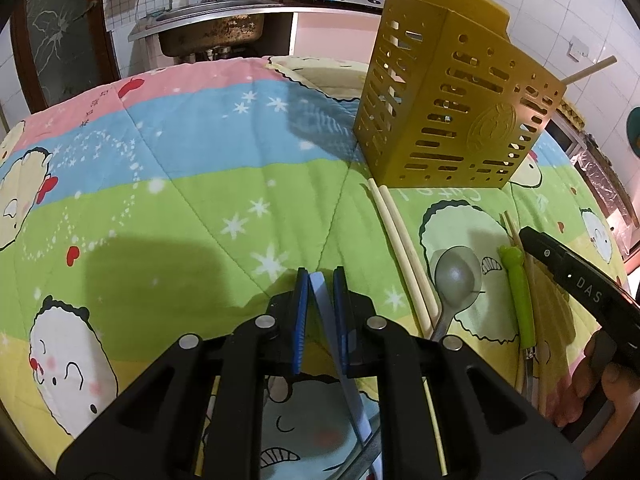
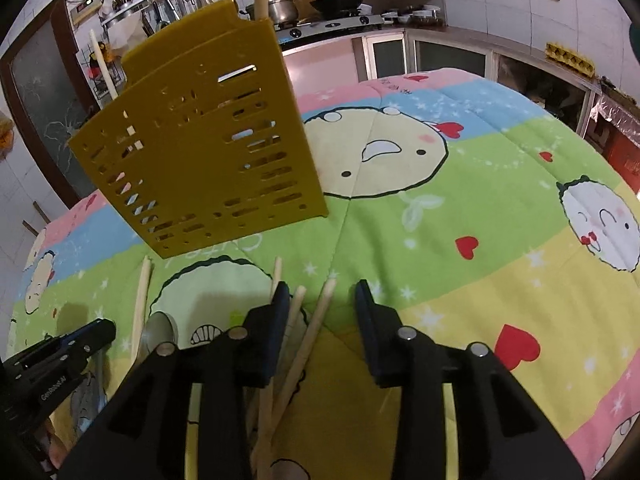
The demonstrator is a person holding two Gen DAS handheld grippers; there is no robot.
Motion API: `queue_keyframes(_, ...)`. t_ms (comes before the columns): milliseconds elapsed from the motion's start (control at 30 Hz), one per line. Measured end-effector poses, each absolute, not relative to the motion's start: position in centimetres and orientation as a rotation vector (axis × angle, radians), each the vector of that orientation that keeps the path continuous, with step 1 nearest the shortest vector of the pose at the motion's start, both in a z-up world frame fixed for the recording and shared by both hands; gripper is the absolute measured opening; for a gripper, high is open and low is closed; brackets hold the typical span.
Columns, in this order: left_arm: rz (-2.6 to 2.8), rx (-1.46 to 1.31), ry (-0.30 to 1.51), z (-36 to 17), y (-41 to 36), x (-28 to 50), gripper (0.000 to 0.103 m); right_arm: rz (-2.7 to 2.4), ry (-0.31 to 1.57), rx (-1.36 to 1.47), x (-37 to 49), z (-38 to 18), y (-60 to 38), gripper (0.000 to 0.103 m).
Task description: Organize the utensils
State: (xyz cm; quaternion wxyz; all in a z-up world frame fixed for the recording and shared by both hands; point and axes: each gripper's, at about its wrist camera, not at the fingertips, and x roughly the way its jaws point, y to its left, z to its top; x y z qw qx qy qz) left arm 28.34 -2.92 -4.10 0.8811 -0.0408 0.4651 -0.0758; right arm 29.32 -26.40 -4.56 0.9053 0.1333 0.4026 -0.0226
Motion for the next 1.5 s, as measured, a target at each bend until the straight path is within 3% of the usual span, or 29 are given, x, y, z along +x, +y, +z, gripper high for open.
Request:
queue_keyframes(100, -0.162, -0.090, 0.972, -4.1, -2.8, 28.4, 0.011, -0.049, 0.825, 0.301, 29.0, -4.3, -26.9, 0.032)
queue_keyframes(267, -0.161, -0.086, 0.971, -4.1, -2.8, 28.4, 0.011, -0.070, 0.826, 0.285, 29.0, -4.4, -27.3, 0.022)
queue_keyframes(733, -0.147, -0.037, 0.984, -4.2, -3.5, 28.6, 0.012, -0.134, 0.900, 0.128, 30.5, -4.8, -24.4, 0.023)
queue_keyframes(933, -0.136, -0.007, 0.999, -4.1, -4.0, 28.9, 0.011, -0.148, 0.938, 0.086, 32.4, -4.6, -23.7, 0.009)
queue_keyframes(1033, -0.138, -0.006, 1.003, -4.0, -4.0, 28.9, 0.011, -0.143, 0.937, 0.092, 32.5, -4.2, -23.8, 0.009)
queue_keyframes(1500, -0.177, -0.058, 0.931, -1.6, -4.5, 28.2, 0.006, -0.091, 0.766, 0.161, 29.6, 0.4, -25.8, 0.008)
